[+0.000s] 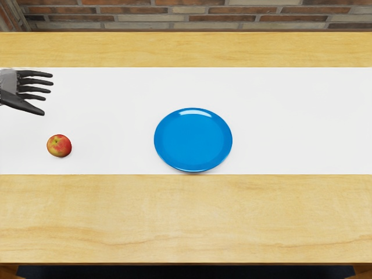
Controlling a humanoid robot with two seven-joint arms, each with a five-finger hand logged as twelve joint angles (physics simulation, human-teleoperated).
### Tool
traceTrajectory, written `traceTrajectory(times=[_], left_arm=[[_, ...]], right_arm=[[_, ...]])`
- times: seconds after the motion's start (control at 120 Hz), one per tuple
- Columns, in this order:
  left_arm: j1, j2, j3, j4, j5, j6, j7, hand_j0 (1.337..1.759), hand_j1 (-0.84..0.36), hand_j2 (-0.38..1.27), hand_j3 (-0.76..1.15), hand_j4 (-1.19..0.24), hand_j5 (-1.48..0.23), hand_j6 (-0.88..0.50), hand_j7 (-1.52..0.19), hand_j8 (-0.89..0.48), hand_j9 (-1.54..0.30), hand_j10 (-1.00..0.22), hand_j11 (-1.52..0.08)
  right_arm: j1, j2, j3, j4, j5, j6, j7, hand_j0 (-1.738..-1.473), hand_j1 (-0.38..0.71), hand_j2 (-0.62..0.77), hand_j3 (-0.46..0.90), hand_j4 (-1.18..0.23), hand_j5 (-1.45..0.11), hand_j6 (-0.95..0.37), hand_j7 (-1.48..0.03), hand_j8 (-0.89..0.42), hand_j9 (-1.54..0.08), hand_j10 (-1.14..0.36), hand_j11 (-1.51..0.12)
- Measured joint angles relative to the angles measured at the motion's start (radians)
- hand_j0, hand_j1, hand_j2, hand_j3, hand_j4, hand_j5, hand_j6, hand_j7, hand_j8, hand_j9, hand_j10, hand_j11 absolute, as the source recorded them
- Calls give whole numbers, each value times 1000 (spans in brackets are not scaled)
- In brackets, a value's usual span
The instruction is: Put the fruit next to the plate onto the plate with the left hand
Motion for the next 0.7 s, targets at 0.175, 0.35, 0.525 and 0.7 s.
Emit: traceTrajectory(times=[0.175, 0.35, 0.525, 0.7], left_arm=[[-32, 0, 4, -9, 26, 0, 17, 1658, 57, 51, 0, -247, -319, -247, -319, -247, -319, -246, -319], [-44, 137, 3, -228, 134, 0, 100, 1658, 56, 51, 0, -248, -320, -248, -320, -248, -320, -247, -320], [-41, 184, 2, -472, 279, 125, 169, 1658, 56, 52, 0, -249, -321, -250, -321, -249, -320, -249, -320], [4, 152, 6, -582, 505, 444, 260, 1658, 56, 52, 0, -251, -321, -252, -321, -252, -321, -250, -320]], right_arm=[[3, 0, -1, 0, -1, 0, 0, -1658, -308, -7, 0, -35, -45, -35, -45, -35, -45, -35, -45], [3, 0, -1, -1, -1, 0, 0, -1658, -308, -7, 0, -35, -45, -35, -45, -35, -45, -35, -45], [3, 0, -1, -1, -1, 0, 0, -1658, -307, -7, 0, -35, -45, -35, -45, -35, -45, -35, -45], [3, 0, -1, -1, -1, 0, 1, -1658, -308, -7, 0, -35, -45, -35, -45, -35, -45, -35, -45]])
